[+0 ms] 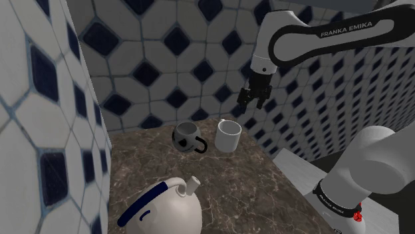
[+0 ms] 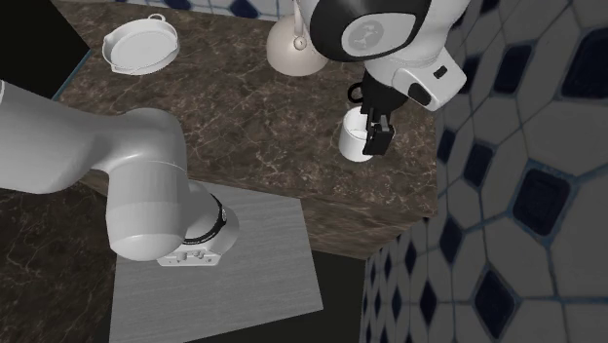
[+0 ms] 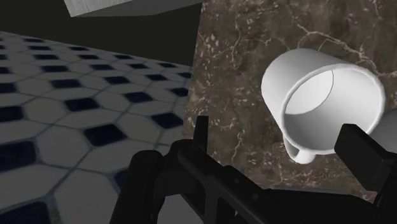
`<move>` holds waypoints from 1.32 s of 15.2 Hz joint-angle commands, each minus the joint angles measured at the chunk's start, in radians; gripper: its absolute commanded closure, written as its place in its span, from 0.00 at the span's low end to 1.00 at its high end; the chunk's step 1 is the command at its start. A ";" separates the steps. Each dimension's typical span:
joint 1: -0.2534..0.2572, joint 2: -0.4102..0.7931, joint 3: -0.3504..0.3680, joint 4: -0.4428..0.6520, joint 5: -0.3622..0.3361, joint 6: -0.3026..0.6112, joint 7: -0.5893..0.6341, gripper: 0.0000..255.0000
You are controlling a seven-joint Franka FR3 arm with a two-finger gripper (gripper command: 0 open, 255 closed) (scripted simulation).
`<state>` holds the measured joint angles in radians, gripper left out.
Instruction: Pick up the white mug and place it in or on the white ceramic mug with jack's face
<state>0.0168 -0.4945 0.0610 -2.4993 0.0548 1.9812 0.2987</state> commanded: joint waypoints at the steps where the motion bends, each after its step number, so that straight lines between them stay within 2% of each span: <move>1: 0.005 0.055 0.015 -0.009 0.009 0.051 0.024 0.00; 5: 0.018 0.180 0.046 -0.013 0.024 0.155 0.072 0.00; 12: 0.020 0.232 0.051 -0.069 0.027 0.262 0.072 0.00; 20: 0.020 0.236 0.052 -0.073 0.027 0.270 0.073 0.00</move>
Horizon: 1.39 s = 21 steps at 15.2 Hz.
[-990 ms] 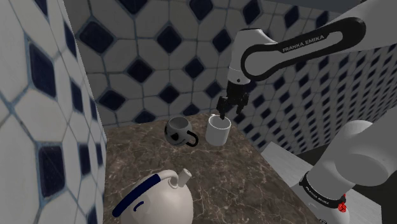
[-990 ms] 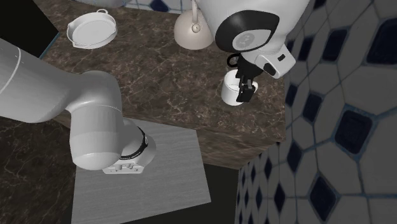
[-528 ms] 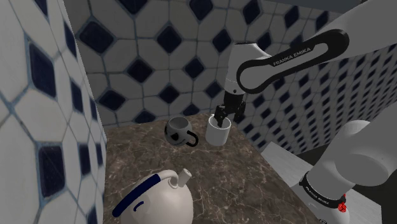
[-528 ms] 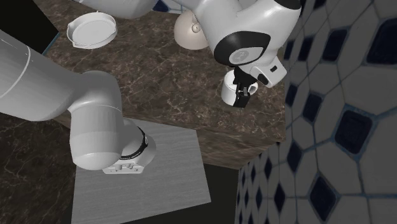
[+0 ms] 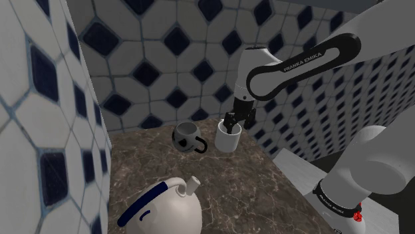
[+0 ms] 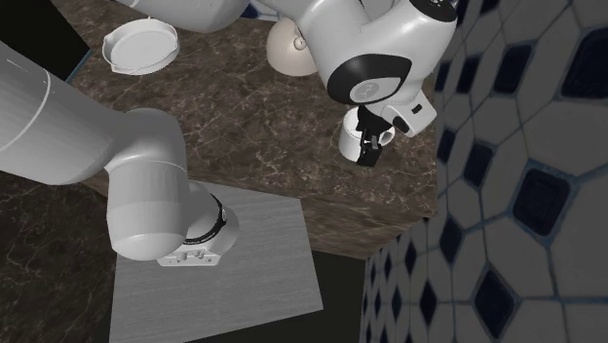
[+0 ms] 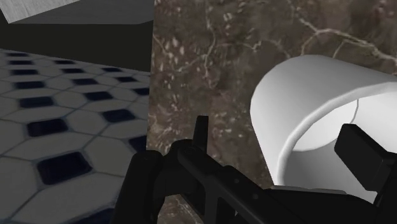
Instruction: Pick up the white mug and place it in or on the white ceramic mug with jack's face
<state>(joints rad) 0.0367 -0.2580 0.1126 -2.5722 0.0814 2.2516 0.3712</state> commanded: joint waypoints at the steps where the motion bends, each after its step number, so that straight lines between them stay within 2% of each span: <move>1: 0.000 0.000 0.000 0.000 0.000 0.000 0.000 0.00; 2: 0.000 0.000 0.000 0.000 0.000 0.000 0.000 1.00; 11: 0.000 0.000 0.000 0.000 0.000 0.000 0.000 1.00; 21: 0.000 -0.082 -0.006 0.072 -0.001 -0.153 0.002 1.00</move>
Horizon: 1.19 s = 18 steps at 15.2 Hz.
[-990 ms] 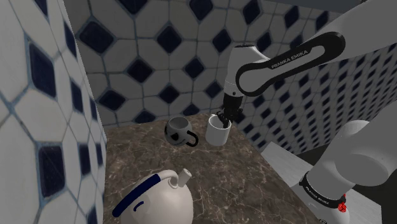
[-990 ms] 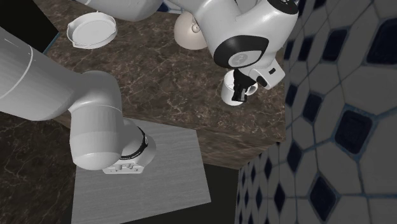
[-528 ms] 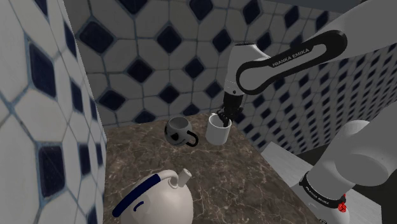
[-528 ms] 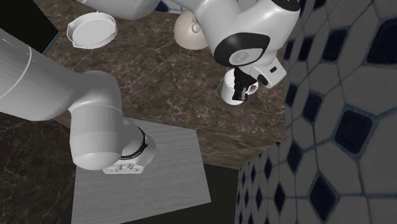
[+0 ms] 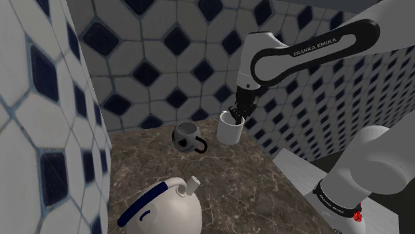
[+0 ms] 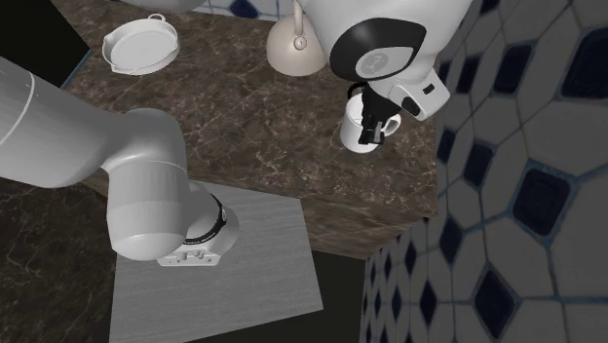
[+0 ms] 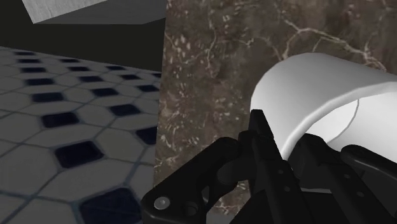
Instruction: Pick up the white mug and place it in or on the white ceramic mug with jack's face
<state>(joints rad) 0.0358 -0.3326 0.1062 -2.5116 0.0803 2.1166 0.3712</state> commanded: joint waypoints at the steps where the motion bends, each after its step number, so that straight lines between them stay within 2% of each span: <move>1: 0.001 -0.014 0.000 0.020 0.000 -0.033 0.002 1.00; 18: -0.002 -0.085 -0.010 0.192 -0.005 -0.277 0.008 1.00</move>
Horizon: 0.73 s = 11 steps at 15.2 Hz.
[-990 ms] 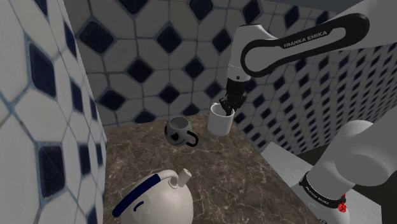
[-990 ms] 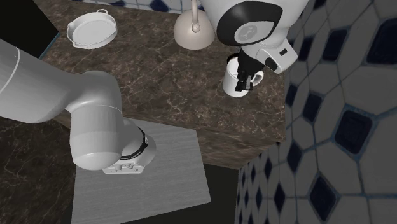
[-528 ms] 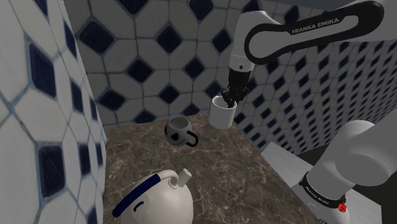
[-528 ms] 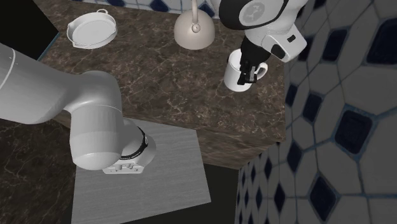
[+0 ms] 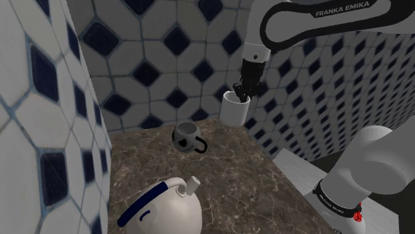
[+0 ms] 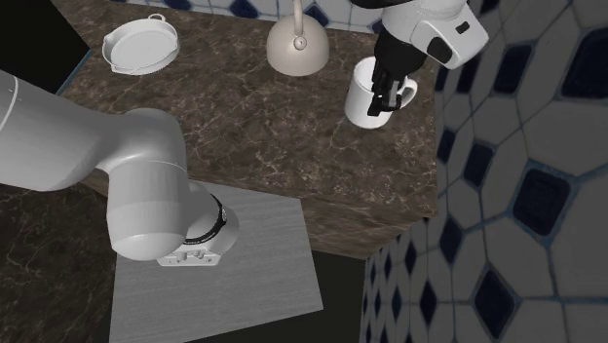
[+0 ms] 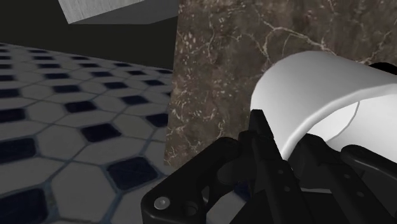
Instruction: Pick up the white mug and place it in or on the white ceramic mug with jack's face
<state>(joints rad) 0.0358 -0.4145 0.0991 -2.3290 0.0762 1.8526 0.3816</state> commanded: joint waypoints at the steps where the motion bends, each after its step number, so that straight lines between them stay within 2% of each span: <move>1: -0.002 -0.005 -0.003 0.021 -0.002 -0.027 -0.002 1.00; 5: -0.002 -0.010 -0.005 0.063 -0.003 -0.074 -0.001 1.00; 11: 0.033 0.165 0.074 0.255 0.008 -0.085 0.114 1.00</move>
<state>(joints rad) 0.0633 -0.2772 0.1619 -2.1010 0.0840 1.7667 0.4781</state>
